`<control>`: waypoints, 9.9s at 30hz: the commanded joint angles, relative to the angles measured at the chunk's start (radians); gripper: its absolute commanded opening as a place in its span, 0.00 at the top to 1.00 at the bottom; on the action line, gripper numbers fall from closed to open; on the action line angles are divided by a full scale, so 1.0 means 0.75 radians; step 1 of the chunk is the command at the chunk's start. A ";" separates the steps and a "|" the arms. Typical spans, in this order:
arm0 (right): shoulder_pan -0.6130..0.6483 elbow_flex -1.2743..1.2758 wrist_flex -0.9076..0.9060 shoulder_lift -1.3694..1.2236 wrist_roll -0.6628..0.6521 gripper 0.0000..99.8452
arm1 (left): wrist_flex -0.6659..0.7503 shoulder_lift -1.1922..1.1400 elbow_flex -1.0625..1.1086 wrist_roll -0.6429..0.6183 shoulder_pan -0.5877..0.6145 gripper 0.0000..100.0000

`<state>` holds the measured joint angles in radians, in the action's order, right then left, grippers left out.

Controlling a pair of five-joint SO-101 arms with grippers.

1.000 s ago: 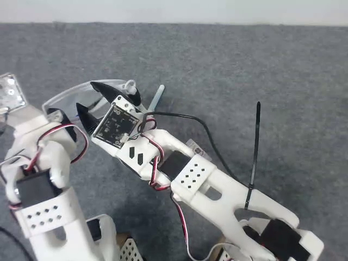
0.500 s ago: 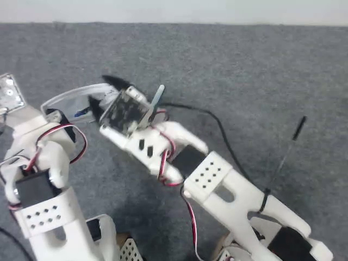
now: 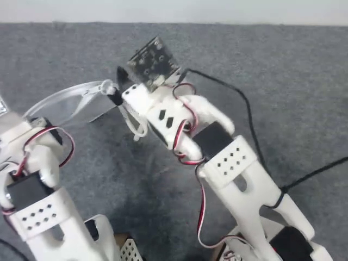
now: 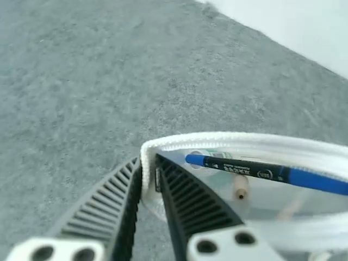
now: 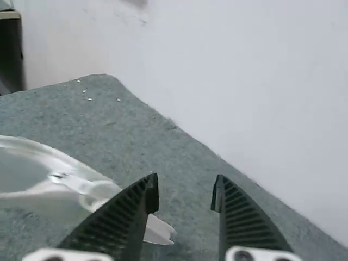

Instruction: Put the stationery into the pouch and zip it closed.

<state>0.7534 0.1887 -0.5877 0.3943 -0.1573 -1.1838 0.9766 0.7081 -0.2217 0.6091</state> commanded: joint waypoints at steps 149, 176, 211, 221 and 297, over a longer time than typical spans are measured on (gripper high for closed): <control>-0.259 -1.086 -1.380 -0.807 0.182 0.99 | 0.063 -0.018 -0.021 -0.051 -0.172 0.99; -0.105 -1.084 -1.521 -0.116 0.184 0.99 | 0.063 -0.018 -0.017 0.041 -0.477 0.99; 0.294 -0.992 -1.546 0.191 0.174 0.99 | 0.057 -0.018 0.017 0.045 -0.503 0.99; 0.287 -0.606 -1.247 0.193 0.174 0.99 | 0.055 -0.018 0.017 0.045 -0.503 0.99; 0.089 0.849 1.775 0.146 0.176 0.99 | 0.063 -0.018 0.038 0.047 -0.503 0.99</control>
<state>0.8239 0.8239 0.6260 0.5754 -0.0269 -1.1515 0.9782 0.7250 -0.1926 0.2470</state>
